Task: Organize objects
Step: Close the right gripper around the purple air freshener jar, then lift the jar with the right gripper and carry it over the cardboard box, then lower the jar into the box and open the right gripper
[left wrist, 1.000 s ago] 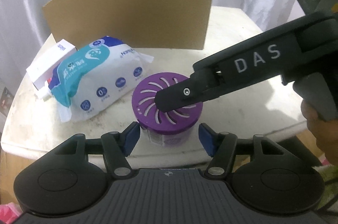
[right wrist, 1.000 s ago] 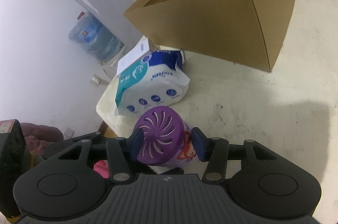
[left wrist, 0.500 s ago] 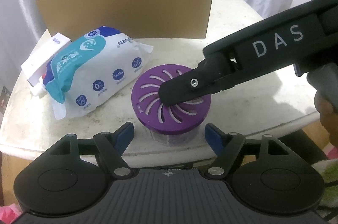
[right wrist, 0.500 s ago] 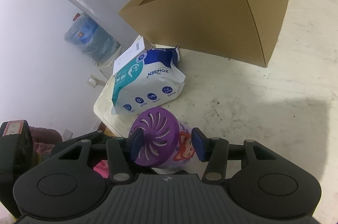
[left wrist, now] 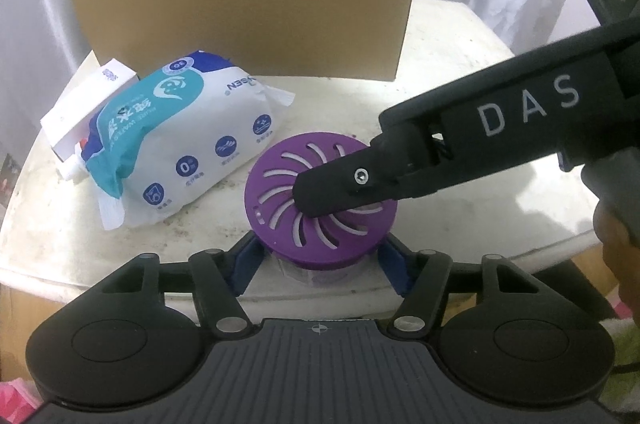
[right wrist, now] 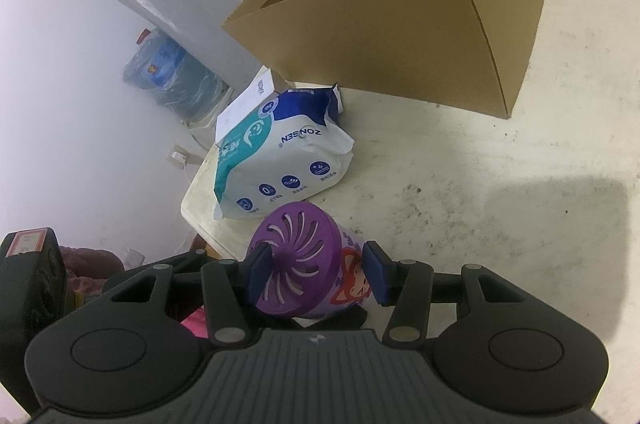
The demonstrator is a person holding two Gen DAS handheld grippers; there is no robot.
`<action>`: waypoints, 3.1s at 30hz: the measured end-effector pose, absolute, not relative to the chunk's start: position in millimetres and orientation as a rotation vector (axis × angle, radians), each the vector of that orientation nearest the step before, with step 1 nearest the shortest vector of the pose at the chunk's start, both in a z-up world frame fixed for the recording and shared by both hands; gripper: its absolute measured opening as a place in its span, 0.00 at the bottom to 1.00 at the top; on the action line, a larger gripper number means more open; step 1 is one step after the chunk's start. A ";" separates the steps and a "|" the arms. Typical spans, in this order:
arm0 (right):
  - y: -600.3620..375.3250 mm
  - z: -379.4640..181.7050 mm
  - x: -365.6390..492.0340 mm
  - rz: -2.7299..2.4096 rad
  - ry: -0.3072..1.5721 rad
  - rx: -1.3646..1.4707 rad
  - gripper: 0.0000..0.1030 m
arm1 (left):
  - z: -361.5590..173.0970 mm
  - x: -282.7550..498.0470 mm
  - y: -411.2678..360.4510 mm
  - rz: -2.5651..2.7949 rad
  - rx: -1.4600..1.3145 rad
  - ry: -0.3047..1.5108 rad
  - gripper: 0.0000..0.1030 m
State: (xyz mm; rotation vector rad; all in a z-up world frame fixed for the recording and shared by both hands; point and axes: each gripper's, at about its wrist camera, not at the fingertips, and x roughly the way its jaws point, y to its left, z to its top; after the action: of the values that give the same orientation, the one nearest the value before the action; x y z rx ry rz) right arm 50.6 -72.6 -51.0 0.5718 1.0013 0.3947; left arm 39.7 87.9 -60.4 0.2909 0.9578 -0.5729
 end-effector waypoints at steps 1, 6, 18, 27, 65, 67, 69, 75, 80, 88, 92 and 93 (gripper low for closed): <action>-72.7 -51.1 50.7 0.393 1.003 0.575 0.52 | -60.2 39.6 87.2 -0.571 0.292 0.958 0.62; -72.1 -50.4 49.8 0.385 1.007 0.580 0.52 | -60.4 39.2 87.1 -0.565 0.297 0.955 0.61; -67.7 -42.0 44.1 0.381 0.986 0.563 0.52 | -53.4 30.8 93.6 -0.562 0.289 0.921 0.61; -63.0 -32.2 37.0 0.385 0.965 0.543 0.52 | -46.1 21.8 98.6 -0.556 0.285 0.892 0.61; -47.0 84.5 104.2 0.446 0.753 0.376 0.54 | 65.0 79.3 95.4 -0.521 0.396 0.619 0.62; -52.8 93.8 127.8 0.450 0.761 0.389 0.54 | 73.3 99.0 89.7 -0.524 0.415 0.609 0.62; -57.8 100.2 153.0 0.451 0.778 0.395 0.54 | 78.9 122.3 81.7 -0.530 0.443 0.606 0.62; -77.0 97.1 242.6 0.430 0.882 0.460 0.54 | 78.2 211.2 55.4 -0.554 0.480 0.687 0.62; -95.4 77.6 311.4 0.383 0.956 0.514 0.54 | 57.2 282.1 27.3 -0.571 0.514 0.767 0.62; -121.3 25.8 385.4 0.326 1.063 0.592 0.54 | 9.2 340.4 3.3 -0.578 0.556 0.886 0.62; -127.7 4.6 399.1 0.321 1.093 0.633 0.54 | -8.8 353.4 -4.3 -0.581 0.577 0.920 0.63; -129.0 1.0 401.7 0.320 1.100 0.641 0.54 | -9.0 359.5 -16.9 -0.581 0.581 0.929 0.63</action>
State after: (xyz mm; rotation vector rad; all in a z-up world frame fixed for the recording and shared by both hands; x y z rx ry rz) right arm 401.7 -129.0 1.0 0.6405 1.0996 0.3202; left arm 359.5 -16.9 -9.0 0.5812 0.9286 -0.5812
